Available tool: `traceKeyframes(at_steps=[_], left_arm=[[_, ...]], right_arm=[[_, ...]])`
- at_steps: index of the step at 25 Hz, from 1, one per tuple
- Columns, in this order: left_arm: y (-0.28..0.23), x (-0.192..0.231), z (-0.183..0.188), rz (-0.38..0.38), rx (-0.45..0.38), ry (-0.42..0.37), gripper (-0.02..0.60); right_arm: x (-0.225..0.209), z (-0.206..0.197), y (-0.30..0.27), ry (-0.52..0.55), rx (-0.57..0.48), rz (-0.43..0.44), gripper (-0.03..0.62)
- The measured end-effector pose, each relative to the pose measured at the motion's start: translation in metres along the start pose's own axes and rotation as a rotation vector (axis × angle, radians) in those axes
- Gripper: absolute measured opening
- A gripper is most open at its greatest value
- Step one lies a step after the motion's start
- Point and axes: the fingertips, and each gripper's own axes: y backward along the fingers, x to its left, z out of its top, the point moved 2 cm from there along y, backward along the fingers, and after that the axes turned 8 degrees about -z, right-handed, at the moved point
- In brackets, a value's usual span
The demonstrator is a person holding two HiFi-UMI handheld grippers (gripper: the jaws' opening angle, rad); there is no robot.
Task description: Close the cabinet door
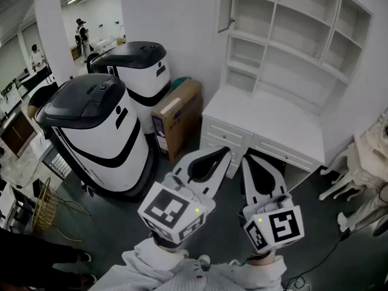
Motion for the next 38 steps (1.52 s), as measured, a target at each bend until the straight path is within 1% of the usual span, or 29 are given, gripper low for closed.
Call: traceKeyframes(at_steps=[3, 7, 11, 15, 19, 23, 27, 31, 38], left_arm=[[-0.005, 0.000, -0.003, -0.009, 0.006, -0.014, 0.009], [-0.014, -0.002, -0.005, -0.002, 0.012, -0.014, 0.009], [-0.026, -0.005, -0.007, 0.001, 0.018, -0.031, 0.009], [-0.032, -0.013, -0.011, 0.021, 0.025, -0.031, 0.009], [-0.035, -0.020, -0.019, 0.049, 0.035, -0.013, 0.009], [-0.043, -0.019, -0.025, 0.064, 0.047, -0.012, 0.009], [-0.057, -0.010, -0.030, 0.075, 0.047, -0.015, 0.009], [-0.073, 0.002, -0.036, 0.069, 0.046, -0.008, 0.009], [-0.104, 0.057, -0.043, 0.060, 0.039, -0.003, 0.009]], right_arm=[[-0.004, -0.002, -0.001, -0.007, -0.001, -0.005, 0.012], [-0.015, -0.002, -0.001, -0.017, -0.009, -0.012, 0.012], [-0.029, -0.004, 0.000, -0.035, -0.019, -0.007, 0.012], [-0.038, -0.008, 0.007, -0.041, -0.012, 0.009, 0.012], [-0.046, -0.015, 0.014, -0.047, 0.004, 0.034, 0.012], [-0.058, -0.022, 0.015, -0.054, 0.016, 0.039, 0.012], [-0.074, -0.029, 0.010, -0.053, 0.020, 0.032, 0.012], [-0.093, -0.035, -0.006, -0.058, 0.022, 0.012, 0.012], [-0.106, -0.049, -0.062, -0.051, 0.032, 0.002, 0.012]])
